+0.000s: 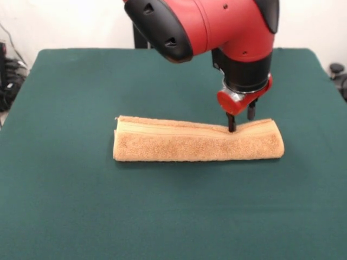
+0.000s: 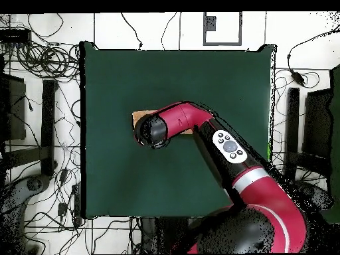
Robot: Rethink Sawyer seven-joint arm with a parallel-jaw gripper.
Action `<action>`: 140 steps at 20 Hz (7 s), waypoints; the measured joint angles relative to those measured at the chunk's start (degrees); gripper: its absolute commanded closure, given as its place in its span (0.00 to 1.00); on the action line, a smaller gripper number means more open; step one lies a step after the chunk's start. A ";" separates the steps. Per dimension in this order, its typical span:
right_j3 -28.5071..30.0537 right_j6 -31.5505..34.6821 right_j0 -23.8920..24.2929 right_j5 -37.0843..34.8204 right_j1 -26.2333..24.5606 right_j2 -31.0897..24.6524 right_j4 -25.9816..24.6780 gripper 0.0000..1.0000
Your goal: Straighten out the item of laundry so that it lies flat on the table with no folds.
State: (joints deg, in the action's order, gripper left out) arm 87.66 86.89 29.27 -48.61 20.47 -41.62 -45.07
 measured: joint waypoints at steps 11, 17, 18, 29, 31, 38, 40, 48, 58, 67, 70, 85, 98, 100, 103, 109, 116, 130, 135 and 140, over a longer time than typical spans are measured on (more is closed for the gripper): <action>0.02 0.02 -4.25 2.41 2.05 4.37 -0.01 0.00; 0.03 0.02 -6.44 4.24 2.93 6.93 0.51 0.00; 0.03 0.02 -6.60 4.42 2.98 7.19 0.66 0.00; 0.06 0.02 -8.30 7.16 3.47 10.27 3.35 0.00; 0.05 0.02 -8.52 7.40 3.53 10.62 3.63 0.00; 0.07 0.02 -9.15 8.51 3.65 11.91 5.03 0.00; 0.07 0.02 -9.24 8.74 3.67 12.20 5.50 0.00; 0.12 0.02 -9.90 9.96 3.77 13.60 7.16 0.00; 0.09 0.02 -10.79 11.75 4.09 15.95 7.79 1.00; 0.08 0.02 -11.62 12.72 4.10 17.36 9.42 1.00; 0.08 0.02 -11.92 12.90 4.13 17.73 9.60 1.00; 1.04 0.02 -12.00 12.90 5.95 18.60 14.55 1.00; 3.55 0.02 -11.77 9.63 9.84 18.60 20.19 1.00; 3.57 0.02 -11.73 8.31 10.45 18.61 21.52 1.00; 3.56 0.02 -11.73 7.85 10.89 18.61 21.85 1.00; 3.57 0.02 -11.73 7.66 11.11 18.61 21.93 1.00; 3.57 0.02 -11.73 7.66 11.11 18.61 21.77 0.00; 3.56 0.02 -11.59 7.67 10.88 18.69 21.12 0.00; 3.54 0.01 -10.41 7.67 9.87 18.45 19.65 0.00; 2.87 -0.06 -9.10 7.11 7.98 18.09 17.06 0.00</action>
State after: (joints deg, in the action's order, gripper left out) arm 90.53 86.83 20.17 -41.50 28.45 -23.53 -28.01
